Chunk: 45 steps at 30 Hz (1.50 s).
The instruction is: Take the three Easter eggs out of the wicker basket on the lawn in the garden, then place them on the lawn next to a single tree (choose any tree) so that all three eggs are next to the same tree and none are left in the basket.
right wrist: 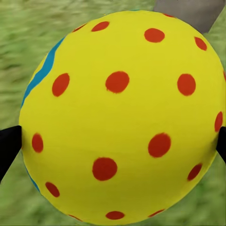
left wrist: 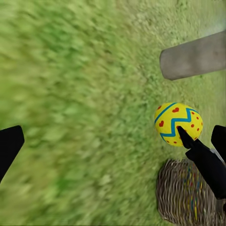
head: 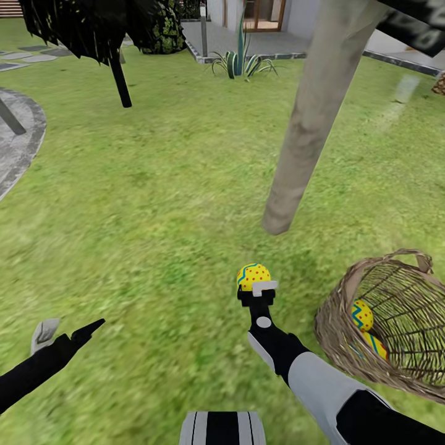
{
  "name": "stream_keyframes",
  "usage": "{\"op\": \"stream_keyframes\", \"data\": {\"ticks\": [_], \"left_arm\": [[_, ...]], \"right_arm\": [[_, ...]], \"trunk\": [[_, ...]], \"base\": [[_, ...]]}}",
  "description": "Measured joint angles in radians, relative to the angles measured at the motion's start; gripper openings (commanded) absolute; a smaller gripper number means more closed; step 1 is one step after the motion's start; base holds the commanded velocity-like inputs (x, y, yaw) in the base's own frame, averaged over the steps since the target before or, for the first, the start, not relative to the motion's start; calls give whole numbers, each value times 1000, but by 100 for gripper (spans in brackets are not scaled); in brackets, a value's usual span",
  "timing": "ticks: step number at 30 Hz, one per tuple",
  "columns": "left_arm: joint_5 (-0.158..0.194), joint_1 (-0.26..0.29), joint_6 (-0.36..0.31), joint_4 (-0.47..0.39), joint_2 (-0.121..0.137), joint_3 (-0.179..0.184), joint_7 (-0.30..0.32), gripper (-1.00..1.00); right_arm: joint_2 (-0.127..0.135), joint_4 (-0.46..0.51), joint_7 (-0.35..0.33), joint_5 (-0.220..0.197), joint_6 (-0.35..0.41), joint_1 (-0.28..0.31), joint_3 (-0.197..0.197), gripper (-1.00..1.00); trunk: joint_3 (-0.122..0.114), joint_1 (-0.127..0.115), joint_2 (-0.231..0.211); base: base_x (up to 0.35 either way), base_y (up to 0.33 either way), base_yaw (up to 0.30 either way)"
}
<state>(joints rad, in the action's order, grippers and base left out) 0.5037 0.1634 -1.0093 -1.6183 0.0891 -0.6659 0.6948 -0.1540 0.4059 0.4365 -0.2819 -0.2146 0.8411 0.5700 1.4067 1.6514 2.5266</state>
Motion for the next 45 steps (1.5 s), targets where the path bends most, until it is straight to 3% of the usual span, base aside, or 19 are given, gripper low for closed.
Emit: {"op": "stream_keyframes", "data": {"ticks": [15,34,45], "left_arm": [[0,0,-4,0,1,2,-1,100],[0,0,-4,0,2,5,-2,100],[0,0,-4,0,3,2,-1,100]], "right_arm": [[6,0,-2,-3,-1,0,-1,-100],[9,0,-2,-4,-1,0,-2,-100],[9,0,-2,-3,1,0,-2,-100]], "trunk": [[0,0,0],[66,8,4],[66,8,4]], "base": [[17,0,0],[0,0,0],[0,0,0]]}}
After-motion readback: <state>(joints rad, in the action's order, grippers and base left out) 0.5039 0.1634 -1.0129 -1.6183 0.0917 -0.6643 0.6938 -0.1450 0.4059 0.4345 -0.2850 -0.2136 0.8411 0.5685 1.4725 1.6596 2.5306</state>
